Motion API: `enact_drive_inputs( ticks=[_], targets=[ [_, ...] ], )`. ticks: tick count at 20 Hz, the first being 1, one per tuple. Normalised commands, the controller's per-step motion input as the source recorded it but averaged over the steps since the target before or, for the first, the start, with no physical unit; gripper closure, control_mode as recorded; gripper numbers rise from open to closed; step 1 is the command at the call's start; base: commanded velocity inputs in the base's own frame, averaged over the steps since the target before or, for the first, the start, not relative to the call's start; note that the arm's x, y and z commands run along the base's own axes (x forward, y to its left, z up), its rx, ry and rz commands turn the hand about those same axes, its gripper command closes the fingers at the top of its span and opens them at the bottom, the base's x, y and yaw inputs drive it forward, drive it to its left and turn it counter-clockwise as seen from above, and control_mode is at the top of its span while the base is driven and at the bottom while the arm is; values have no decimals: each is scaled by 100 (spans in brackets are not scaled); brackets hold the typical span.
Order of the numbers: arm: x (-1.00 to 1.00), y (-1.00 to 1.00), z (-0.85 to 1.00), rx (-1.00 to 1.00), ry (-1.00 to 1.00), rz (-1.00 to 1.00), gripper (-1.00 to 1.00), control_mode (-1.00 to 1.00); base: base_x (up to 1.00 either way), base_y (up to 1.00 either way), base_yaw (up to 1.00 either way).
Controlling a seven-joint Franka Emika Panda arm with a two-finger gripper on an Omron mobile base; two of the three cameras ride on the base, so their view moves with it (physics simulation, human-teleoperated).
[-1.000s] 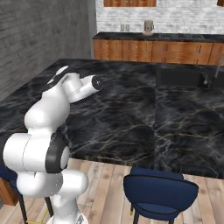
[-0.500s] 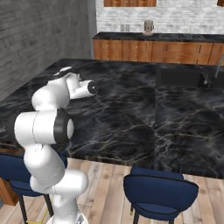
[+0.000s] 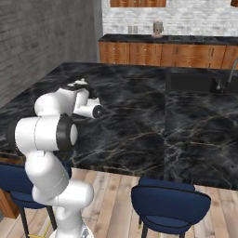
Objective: Open the cabinet directly in front. Then move the wine and the mug to the dining counter with the candle on it.
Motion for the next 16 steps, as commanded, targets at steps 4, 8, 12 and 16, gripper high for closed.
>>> enact_drive_inputs(
  ticks=[4,8,12,16],
  targets=[
    [59,0,-7,0,0,0,100,-100,0,0,0],
    [79,1,-13,0,0,-1,100,-100,0,0,0],
    [46,0,-14,0,0,0,100,-100,0,0,0],
    [49,0,-25,3,0,0,100,-100,0,0,0]
  ],
)
